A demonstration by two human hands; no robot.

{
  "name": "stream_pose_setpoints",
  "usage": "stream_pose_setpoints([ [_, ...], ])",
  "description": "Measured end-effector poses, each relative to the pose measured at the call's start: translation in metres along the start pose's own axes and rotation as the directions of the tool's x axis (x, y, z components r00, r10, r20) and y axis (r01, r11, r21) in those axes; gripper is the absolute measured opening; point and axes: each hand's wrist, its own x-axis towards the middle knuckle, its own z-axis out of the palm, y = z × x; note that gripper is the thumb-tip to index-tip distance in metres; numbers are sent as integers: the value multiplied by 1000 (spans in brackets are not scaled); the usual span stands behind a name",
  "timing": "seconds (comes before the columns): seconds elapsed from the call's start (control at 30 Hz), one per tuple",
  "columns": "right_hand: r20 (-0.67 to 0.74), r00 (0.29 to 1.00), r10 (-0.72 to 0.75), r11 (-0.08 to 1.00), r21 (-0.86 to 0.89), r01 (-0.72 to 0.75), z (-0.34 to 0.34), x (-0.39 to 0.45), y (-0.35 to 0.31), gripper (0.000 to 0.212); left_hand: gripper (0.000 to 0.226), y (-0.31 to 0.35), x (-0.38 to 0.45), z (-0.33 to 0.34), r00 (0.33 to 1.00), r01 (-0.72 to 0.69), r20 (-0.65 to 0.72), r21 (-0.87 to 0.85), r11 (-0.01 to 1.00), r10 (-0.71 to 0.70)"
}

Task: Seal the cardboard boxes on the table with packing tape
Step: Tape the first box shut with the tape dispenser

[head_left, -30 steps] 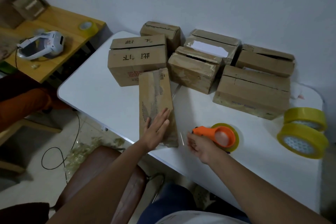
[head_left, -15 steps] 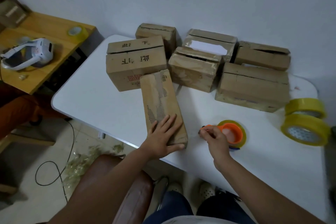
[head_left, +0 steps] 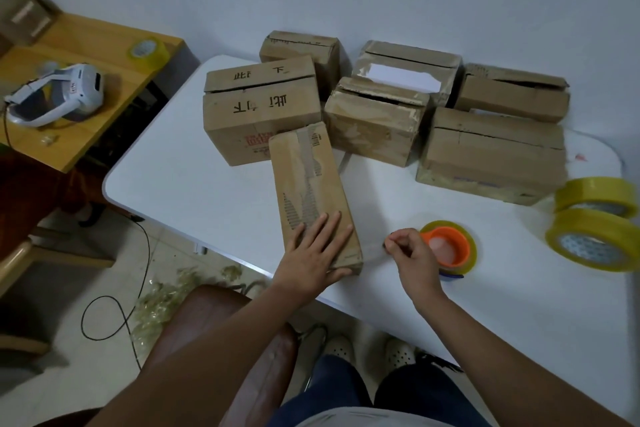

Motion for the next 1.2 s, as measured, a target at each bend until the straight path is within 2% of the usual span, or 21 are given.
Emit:
stream_pose_setpoints([
  [0.13, 22, 997, -79, 994, -69, 81, 2, 4, 0, 16, 76, -1, -1, 4, 1000, 3, 3, -17, 1000, -3],
  [0.43, 205, 956, -208, 918, -297, 264, 40, 20, 2, 21, 79, -2, -1, 11, 1000, -5, -19, 30, 1000, 5],
  [0.63, 271, 960, -68, 954, -264, 141, 55, 22, 11, 14, 81, 0, -1, 15, 1000, 22, -13, 33, 999, -21],
  [0.7, 289, 957, -18, 965, -247, 93, 57, 24, 6, 23, 80, -3, 0, 14, 1000, 23, 5, 31, 999, -23],
  [0.77, 234, 970, 61, 986, -168, -21, 59, 25, 2, 34, 80, -4, 1, 13, 1000, 23, 15, 30, 999, -23],
  [0.87, 208, 969, 135, 971, -223, -88, 55, 28, 0, 47, 78, 0, 1, 12, 1000, 17, 8, 19, 1000, -17],
  [0.93, 248, 948, 199, 974, -155, -164, 52, 27, -2, 39, 78, 1, 0, 11, 1000, 16, 16, 14, 1000, -16],
  [1.03, 185, 940, 286, 956, 9, -293, 53, 10, -9, 42, 78, -1, 1, 12, 1000, 21, 20, 15, 1000, -22],
  [1.07, 202, 932, 301, 947, 54, -317, 56, 2, -13, 43, 77, -1, 1, 13, 1000, 23, 20, 16, 1000, -23],
  [1.13, 281, 918, 280, 953, 32, -300, 64, -12, -20, 47, 77, -1, 1, 14, 1000, 23, 19, 26, 999, -23],
  [1.2, 330, 912, 245, 970, -83, -230, 65, -13, -25, 50, 76, -2, 1, 13, 999, 28, 15, 26, 999, -29],
])
